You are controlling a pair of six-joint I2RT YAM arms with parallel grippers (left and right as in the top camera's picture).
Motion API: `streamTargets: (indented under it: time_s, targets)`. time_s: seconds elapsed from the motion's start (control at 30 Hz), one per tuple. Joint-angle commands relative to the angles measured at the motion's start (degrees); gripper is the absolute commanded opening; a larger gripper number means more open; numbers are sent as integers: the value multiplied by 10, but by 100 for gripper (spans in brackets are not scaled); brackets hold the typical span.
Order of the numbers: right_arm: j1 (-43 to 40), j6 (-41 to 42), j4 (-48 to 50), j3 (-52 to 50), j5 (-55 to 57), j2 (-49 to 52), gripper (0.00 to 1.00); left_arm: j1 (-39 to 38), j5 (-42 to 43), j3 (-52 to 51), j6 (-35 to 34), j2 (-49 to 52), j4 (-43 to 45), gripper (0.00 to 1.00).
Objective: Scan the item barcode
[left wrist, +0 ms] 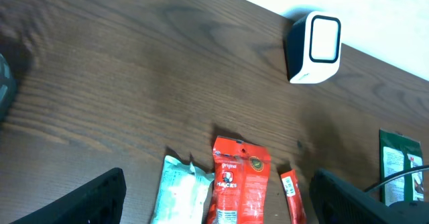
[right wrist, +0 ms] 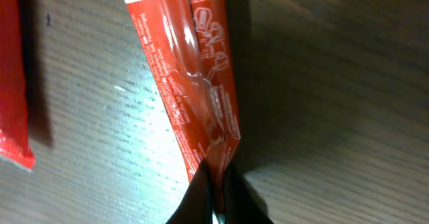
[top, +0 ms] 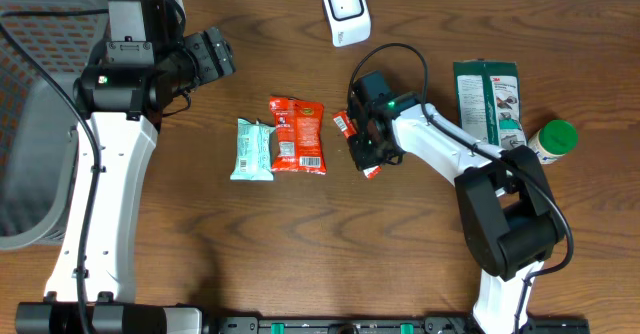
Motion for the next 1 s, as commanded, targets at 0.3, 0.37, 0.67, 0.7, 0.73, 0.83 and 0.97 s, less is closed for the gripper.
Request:
streamTargets:
  time_s: [0.3,0.37,0.67,0.7,0.73,0.83,0.97]
  targets:
    - [-40,-38,-48,13,184,-120,1,2,-1,2,4,-4,-1,88]
    - [-33,-38,-62,12,252,-122,1,2,-1,2,4,-4,-1,88]
    - [-4,-56,-71,-3,330,-106,8,2,-1,2,4,-4,-1,88]
    - [-6,-68,-71,-1,306,-109,16,2,-1,2,4,-4,-1,88]
    - [-11,-84,-71,2,269,-110,22,2,-1,2,4,-4,-1,88]
    - [-34,-128,-71,6,152,-112,55,2,-1,2,4,-4,-1,88]
    - [-79,-178,-72,5,34,-111,60,2,-1,2,4,-4,-1,88]
